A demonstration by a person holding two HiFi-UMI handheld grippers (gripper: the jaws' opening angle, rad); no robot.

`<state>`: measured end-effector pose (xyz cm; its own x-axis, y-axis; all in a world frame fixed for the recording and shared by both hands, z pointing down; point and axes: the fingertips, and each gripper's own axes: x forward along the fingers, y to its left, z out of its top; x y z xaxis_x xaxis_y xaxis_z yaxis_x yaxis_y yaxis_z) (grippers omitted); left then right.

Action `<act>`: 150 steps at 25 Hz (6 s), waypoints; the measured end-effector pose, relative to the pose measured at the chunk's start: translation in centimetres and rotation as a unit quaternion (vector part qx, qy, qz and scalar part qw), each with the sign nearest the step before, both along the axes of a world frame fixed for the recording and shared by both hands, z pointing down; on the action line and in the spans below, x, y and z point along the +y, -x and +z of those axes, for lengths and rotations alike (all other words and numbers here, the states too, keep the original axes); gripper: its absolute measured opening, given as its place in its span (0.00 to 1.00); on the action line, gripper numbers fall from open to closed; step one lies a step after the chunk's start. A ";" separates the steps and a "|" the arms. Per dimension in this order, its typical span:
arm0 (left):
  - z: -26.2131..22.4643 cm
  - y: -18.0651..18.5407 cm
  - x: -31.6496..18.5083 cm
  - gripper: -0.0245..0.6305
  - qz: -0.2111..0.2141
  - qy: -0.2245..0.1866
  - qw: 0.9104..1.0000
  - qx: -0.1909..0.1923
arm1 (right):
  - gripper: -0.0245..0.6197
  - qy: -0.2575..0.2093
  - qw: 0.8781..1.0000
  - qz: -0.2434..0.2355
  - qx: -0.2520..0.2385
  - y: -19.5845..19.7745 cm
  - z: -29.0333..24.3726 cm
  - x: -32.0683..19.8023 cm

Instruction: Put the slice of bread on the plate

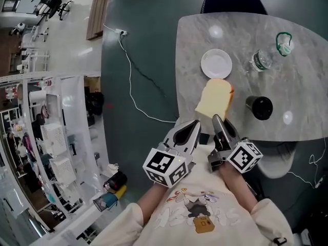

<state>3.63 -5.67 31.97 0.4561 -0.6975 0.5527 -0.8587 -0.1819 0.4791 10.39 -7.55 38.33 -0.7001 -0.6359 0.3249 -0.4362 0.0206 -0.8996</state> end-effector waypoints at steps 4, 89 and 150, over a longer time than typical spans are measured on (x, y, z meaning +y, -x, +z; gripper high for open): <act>0.6 -0.5 -1.4 0.05 -0.006 0.007 1.000 0.003 | 0.18 0.004 1.000 -0.004 0.000 -0.2 0.3 -1.4; 20.0 5.3 -13.3 0.05 0.007 0.062 0.997 0.040 | 0.29 -0.076 0.717 -0.252 0.645 -0.8 21.2 -12.5; -0.6 10.2 1.6 0.05 -0.040 -0.068 0.997 0.013 | 0.05 -0.294 0.875 -0.209 0.323 6.7 -7.9 -1.4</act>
